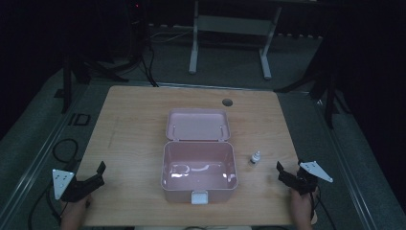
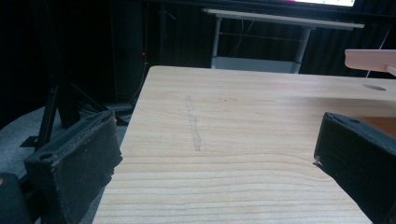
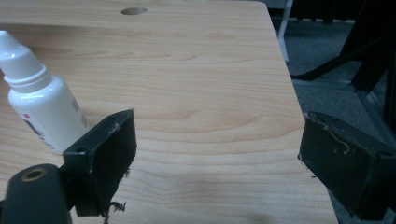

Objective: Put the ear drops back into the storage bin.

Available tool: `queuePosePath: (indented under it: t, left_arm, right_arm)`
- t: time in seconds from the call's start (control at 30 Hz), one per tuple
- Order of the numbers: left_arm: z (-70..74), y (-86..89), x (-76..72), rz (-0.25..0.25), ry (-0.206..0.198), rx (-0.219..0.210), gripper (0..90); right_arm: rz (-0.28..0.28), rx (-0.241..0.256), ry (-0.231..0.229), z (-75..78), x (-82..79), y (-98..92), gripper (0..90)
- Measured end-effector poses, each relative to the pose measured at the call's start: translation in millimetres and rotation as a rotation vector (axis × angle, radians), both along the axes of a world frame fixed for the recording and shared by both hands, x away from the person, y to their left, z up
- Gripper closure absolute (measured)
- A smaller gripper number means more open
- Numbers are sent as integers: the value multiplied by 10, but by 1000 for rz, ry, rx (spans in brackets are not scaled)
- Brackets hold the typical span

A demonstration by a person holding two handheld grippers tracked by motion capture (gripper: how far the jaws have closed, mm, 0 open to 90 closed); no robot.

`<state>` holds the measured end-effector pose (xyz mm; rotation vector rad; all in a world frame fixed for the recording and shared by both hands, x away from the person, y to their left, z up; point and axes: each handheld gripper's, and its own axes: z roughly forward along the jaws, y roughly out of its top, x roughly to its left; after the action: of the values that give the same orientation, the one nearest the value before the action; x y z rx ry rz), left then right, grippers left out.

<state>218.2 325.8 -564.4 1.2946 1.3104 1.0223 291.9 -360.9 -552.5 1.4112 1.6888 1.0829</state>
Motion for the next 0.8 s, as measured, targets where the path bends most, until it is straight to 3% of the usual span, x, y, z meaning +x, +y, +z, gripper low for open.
queuePosePath:
  t: [0.17, 0.4, 0.43, 0.63, 0.67, 0.77, 0.8]
  left_arm:
    - [0, 1, 0, 0, -2, -1, 5]
    - [-1, 2, 0, 0, -4, -3, 4]
    - [-1, 2, 0, 0, -4, -3, 5]
    - [-1, 3, 0, -2, -4, -5, 4]
    - [-1, 3, 0, -2, -3, -5, 5]
    - [-1, 3, 0, -1, -3, -5, 5]
    - [-1, 3, -1, -2, -4, -5, 4]
  right_arm:
    - [5, 14, 8, 0, 12, -10, 110]
    - [27, -5, 38, -1, 43, 13, 125]
    - [61, -3, 62, -4, 67, 15, 126]
    - [131, -8, 112, -10, 107, 22, 131]
    - [174, -18, 145, -12, 131, 32, 133]
    - [200, -37, 179, -13, 151, 49, 136]
    - [218, -72, 232, -8, 171, 77, 139]
